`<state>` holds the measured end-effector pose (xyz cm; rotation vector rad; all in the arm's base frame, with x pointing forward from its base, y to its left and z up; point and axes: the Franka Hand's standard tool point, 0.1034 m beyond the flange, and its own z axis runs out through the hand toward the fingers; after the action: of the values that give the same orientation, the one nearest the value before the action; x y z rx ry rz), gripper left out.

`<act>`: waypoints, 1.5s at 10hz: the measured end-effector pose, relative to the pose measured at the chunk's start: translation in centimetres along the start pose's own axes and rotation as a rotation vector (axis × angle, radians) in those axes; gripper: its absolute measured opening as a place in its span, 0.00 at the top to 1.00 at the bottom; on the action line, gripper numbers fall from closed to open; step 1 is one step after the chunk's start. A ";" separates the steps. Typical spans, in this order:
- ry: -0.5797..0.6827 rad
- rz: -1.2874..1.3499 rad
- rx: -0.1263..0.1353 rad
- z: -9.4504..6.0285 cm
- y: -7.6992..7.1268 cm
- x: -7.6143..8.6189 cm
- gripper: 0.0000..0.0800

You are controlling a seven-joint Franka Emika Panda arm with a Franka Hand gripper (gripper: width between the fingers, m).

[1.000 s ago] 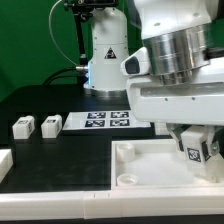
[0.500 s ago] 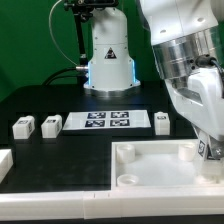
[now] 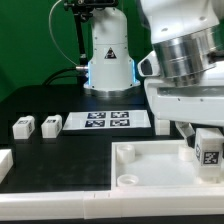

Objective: Assemble one leg

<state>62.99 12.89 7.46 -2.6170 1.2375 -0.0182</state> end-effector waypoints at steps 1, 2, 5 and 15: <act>0.002 -0.040 0.005 0.1 0.0 0.1 0.20; 0.003 -0.187 0.002 0.2 0.2 0.2 0.19; -0.022 -0.693 -0.077 0.2 0.3 1.4 0.19; 0.007 -0.019 -0.061 0.2 0.4 1.9 0.64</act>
Offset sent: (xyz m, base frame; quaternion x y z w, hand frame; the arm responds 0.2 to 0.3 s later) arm 0.0100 -0.0176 -0.0052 -0.0886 -0.0072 -0.3328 0.9388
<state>63.97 11.23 6.97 -2.6829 1.2350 0.0072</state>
